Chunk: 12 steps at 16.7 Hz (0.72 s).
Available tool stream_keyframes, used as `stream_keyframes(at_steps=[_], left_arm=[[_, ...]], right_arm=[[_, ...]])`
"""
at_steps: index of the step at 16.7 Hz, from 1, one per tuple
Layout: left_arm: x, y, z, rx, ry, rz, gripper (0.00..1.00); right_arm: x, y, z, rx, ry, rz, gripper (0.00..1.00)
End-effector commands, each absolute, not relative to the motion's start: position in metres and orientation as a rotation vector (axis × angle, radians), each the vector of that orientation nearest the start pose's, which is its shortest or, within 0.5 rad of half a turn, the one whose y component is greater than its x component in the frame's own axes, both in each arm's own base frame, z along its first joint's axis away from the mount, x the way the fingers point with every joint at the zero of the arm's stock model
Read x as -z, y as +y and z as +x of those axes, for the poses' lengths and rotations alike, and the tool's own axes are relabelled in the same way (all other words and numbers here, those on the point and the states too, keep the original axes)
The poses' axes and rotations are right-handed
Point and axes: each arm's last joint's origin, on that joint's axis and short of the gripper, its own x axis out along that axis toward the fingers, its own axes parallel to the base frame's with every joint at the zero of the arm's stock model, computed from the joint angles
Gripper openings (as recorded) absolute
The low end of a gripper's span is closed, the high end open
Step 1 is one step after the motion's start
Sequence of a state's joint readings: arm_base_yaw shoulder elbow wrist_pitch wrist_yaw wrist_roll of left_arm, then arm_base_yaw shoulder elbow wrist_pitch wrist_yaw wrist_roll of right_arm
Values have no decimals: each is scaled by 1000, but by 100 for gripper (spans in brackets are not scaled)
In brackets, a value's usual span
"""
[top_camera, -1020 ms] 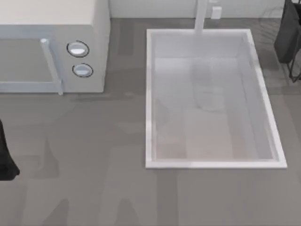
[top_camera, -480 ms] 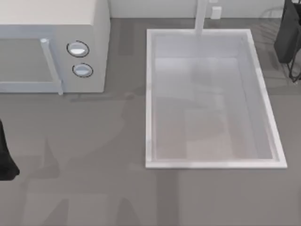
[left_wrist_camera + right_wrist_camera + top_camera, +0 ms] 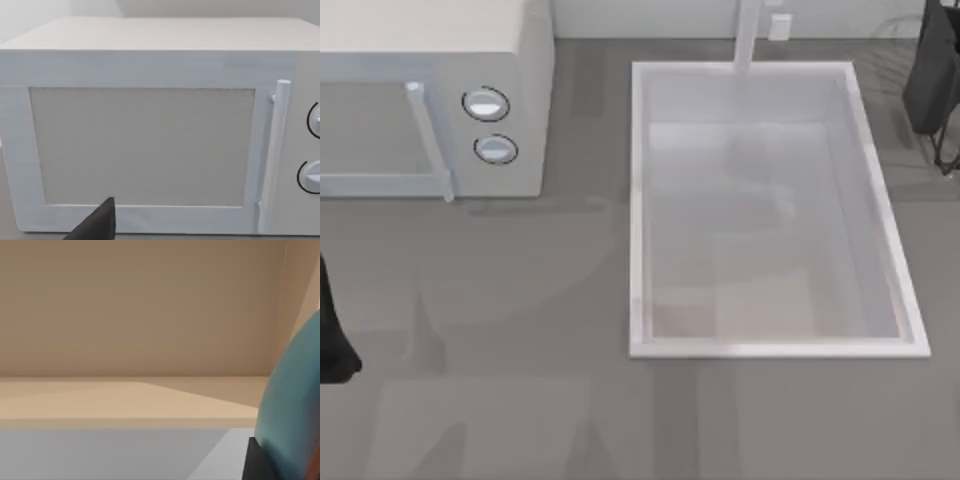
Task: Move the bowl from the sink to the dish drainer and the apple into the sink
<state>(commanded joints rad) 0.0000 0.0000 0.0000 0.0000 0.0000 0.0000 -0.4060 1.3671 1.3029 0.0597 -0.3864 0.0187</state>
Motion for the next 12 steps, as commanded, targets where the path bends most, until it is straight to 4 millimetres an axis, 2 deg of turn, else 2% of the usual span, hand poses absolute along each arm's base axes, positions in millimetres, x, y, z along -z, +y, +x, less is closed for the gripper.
stream_keyframes(at_steps=[3, 7, 10, 12], left_arm=[[-160, -1, 106, 0, 0, 0, 100], [-160, -1, 106, 0, 0, 0, 100], [-160, -1, 106, 0, 0, 0, 100], [-160, -1, 106, 0, 0, 0, 100]], right_arm=[[-367, -118, 327, 8, 10, 4, 0], [-304, -121, 362, 10, -7, -4, 0], [-258, -116, 375, 10, -16, -6, 0], [-234, -111, 378, 10, -10, -4, 0]])
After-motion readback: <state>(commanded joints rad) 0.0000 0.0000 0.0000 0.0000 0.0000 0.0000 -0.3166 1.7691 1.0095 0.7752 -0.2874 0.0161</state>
